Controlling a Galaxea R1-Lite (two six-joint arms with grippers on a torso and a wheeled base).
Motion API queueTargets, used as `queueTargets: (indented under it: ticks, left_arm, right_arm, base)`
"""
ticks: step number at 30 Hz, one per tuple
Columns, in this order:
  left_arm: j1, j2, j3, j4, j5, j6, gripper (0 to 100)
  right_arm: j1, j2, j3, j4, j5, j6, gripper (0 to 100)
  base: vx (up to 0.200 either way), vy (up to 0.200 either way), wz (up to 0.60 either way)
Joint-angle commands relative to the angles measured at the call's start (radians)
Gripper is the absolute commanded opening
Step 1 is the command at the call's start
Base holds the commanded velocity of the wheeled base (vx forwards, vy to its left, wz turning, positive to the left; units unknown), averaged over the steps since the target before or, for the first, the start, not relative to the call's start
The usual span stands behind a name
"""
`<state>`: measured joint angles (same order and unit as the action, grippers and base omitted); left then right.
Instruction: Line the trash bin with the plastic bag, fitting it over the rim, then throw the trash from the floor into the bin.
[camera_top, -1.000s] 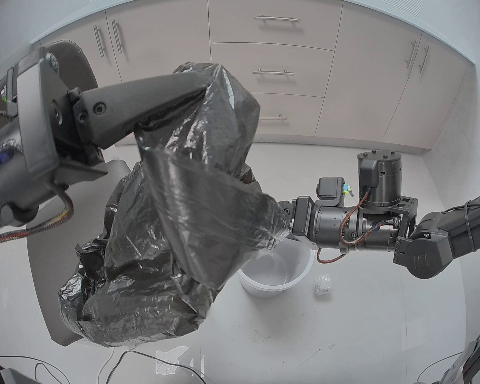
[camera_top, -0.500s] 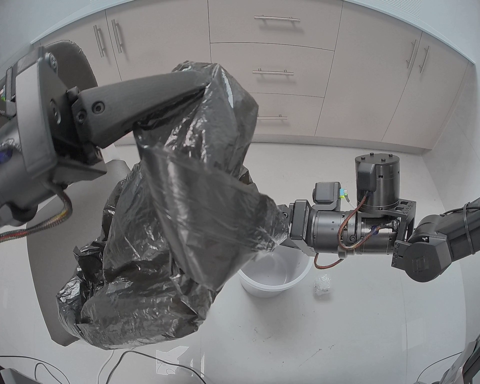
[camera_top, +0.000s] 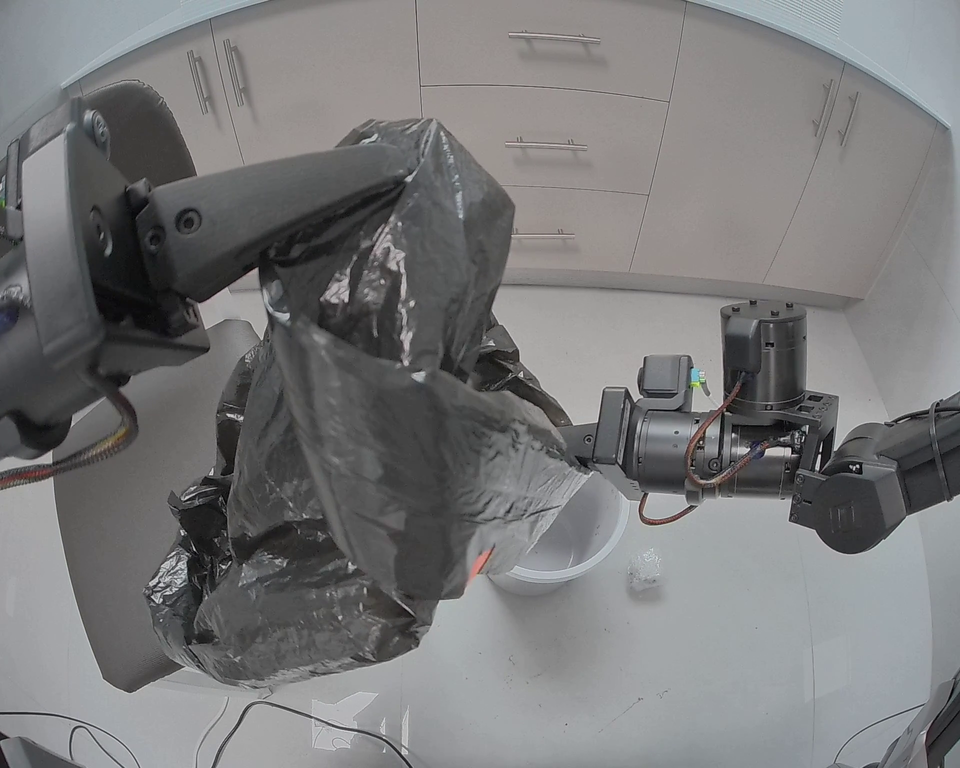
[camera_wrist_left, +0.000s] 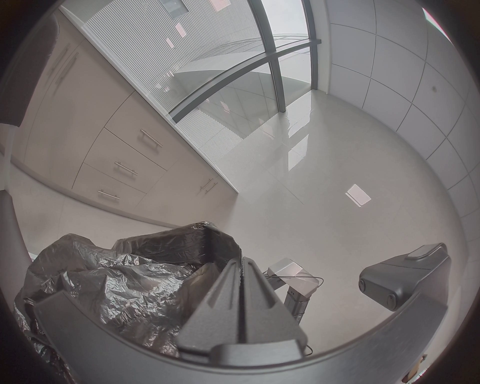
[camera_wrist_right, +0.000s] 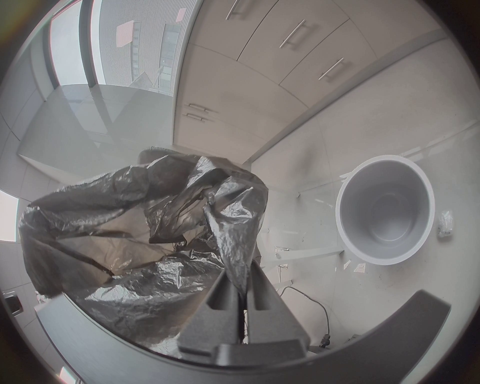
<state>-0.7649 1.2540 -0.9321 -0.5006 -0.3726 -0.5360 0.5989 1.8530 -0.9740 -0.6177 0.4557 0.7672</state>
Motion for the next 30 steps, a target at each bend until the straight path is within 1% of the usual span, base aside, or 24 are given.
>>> queueTargets:
  ticks: [1,5,6,7,8,11,16,17,18,20,21,22,24,27,30]
  left_arm:
    - [-0.004,-0.010,0.006,0.001,-0.009,-0.001,0]
    - [-0.004,-0.010,0.013,-0.001,-0.011,0.001,0]
    - [-0.004,-0.007,0.027,-0.001,-0.009,0.004,0]
    - [-0.004,-0.007,0.027,-0.001,-0.009,0.004,0]
    - [-0.002,0.001,0.035,-0.001,-0.008,0.005,0]
    - [-0.004,0.013,0.041,-0.003,-0.008,0.011,0]
    - [-0.002,0.064,0.041,-0.001,0.011,0.116,0]
    - [-0.002,0.064,0.041,-0.001,0.011,0.116,0]
    - [-0.002,0.079,0.039,-0.001,0.032,0.142,0]
    - [-0.002,0.113,0.036,-0.001,0.109,0.172,0]
    - [-0.002,0.113,0.036,-0.001,0.109,0.172,0]
    - [-0.004,0.136,0.033,-0.003,0.164,0.195,0]
    - [-0.004,0.148,0.030,-0.004,0.199,0.217,0]
    - [-0.004,0.160,0.022,-0.006,0.216,0.231,0]
    - [-0.004,0.182,0.012,-0.007,0.241,0.232,0]
  right_arm:
    - [-0.019,-0.026,-0.002,-0.001,-0.002,0.000,0]
    - [-0.030,-0.054,0.000,-0.001,-0.017,-0.003,0]
    - [-0.034,-0.081,0.001,-0.001,-0.049,-0.009,0]
    - [-0.034,-0.081,0.001,-0.001,-0.049,-0.009,0]
    - [-0.036,-0.104,0.003,-0.001,-0.068,-0.016,0]
    - [-0.053,-0.147,0.008,0.003,-0.072,-0.026,0]
    - [-0.079,-0.239,0.026,0.012,-0.074,-0.075,0]
    - [-0.079,-0.239,0.026,0.012,-0.074,-0.075,0]
    - [-0.087,-0.253,0.029,0.013,-0.081,-0.092,0]
    - [-0.096,-0.267,0.032,0.013,-0.120,-0.115,0]
    - [-0.096,-0.267,0.032,0.013,-0.120,-0.115,0]
    - [-0.097,-0.271,0.031,0.015,-0.164,-0.132,0]
    - [-0.097,-0.271,0.031,0.015,-0.212,-0.157,0]
    - [-0.090,-0.273,0.032,0.015,-0.282,-0.206,0]
    - [-0.084,-0.270,0.035,0.013,-0.336,-0.258,0]
  base:
    - [0.000,0.000,0.00]
    - [0.000,0.000,0.00]
    - [0.000,0.000,0.00]
    - [0.000,0.000,0.00]
    - [0.000,0.000,0.00]
    - [0.000,0.000,0.00]
    - [0.000,0.000,0.00]
    - [0.000,0.000,0.00]
    - [0.000,0.000,0.00]
    - [0.000,0.000,0.00]
    - [0.000,0.000,0.00]
    - [0.000,0.000,0.00]
    - [0.000,0.000,0.00]
    - [0.000,0.000,0.00]
    - [0.000,0.000,0.00]
